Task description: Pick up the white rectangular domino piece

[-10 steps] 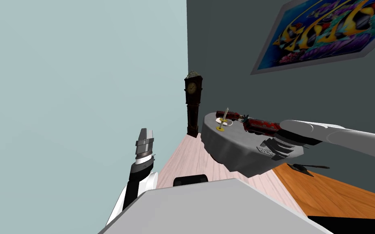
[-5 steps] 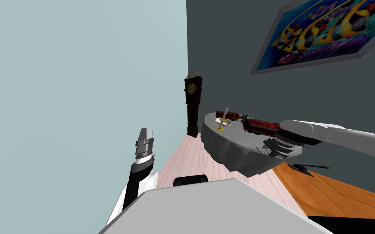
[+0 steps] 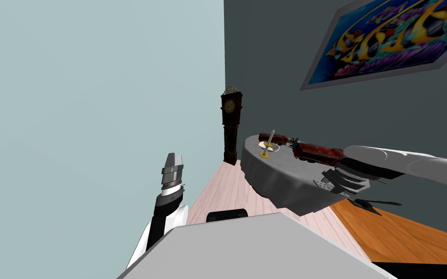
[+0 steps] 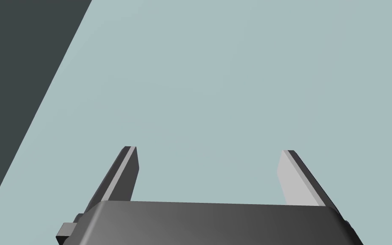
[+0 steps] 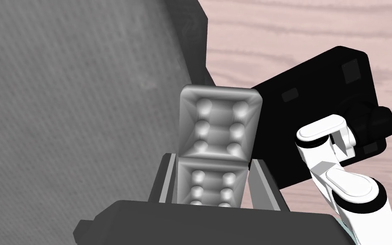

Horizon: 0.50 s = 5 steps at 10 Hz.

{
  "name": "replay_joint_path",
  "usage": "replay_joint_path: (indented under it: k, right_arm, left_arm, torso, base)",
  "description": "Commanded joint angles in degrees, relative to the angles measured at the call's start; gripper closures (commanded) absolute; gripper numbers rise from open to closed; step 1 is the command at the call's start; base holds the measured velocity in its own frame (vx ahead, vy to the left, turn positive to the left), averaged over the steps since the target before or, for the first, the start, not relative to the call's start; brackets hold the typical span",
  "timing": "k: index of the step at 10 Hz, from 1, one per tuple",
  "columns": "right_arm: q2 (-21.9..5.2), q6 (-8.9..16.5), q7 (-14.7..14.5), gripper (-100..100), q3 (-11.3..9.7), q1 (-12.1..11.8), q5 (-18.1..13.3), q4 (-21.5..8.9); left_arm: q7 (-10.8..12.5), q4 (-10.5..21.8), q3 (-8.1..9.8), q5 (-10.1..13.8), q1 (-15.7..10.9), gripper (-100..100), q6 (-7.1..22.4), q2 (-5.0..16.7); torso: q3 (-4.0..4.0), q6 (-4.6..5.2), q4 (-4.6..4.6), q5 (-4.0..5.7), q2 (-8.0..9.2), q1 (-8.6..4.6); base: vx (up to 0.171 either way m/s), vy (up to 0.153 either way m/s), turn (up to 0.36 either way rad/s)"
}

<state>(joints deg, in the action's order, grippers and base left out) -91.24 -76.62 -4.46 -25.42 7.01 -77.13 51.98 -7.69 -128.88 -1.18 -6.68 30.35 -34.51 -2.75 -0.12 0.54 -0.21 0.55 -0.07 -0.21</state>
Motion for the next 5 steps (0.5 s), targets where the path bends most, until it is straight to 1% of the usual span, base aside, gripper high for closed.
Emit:
replay_joint_path:
  k: [1, 2, 3, 4, 5]
  right_arm:
    - [-0.2, 0.0, -2.4, 100, -1.3, -0.2, 2.9, -1.1]
    - [-1.5, 0.9, -4.3, 100, -3.3, -2.4, 4.5, -2.4]
    - [-1.5, 0.9, -5.8, 100, -3.3, -2.4, 6.1, -2.4]
    - [-1.5, 0.9, -5.8, 100, -3.3, -2.4, 7.4, -2.4]
    - [-2.9, 1.8, -8.6, 100, -5.2, -4.6, 9.4, -3.7]
  left_arm:
    - [0.0, 0.0, 0.00, 0.0, 0.0, 0, 0.0, 0.0]
    - [0.0, 0.0, 0.00, 0.0, 0.0, 0, 0.0, 0.0]
    - [0.0, 0.0, 0.00, 0.0, 0.0, 0, 0.0, 0.0]
    - [0.0, 0.0, 0.00, 0.0, 0.0, 0, 0.0, 0.0]
    - [0.0, 0.0, 0.00, 0.0, 0.0, 0, 0.0, 0.0]
  torso:
    - [0.00, 0.00, 0.00, 0.00, 0.00, 0.00]
    - [0.00, -0.07, 0.00, 0.06, 0.01, -0.10]
    - [0.01, 0.01, -0.01, 0.06, 0.04, -0.13]
    - [0.02, -0.04, -0.01, 0.09, 0.07, -0.13]
    - [0.06, -0.11, 0.01, 0.15, 0.12, -0.19]
  base:
    - [0.079, 0.031, -0.025]
    - [0.073, 0.040, 0.026]
    - [0.063, 0.041, -0.009]
    - [0.031, 0.013, -0.015]
    - [0.054, 0.025, 0.042]
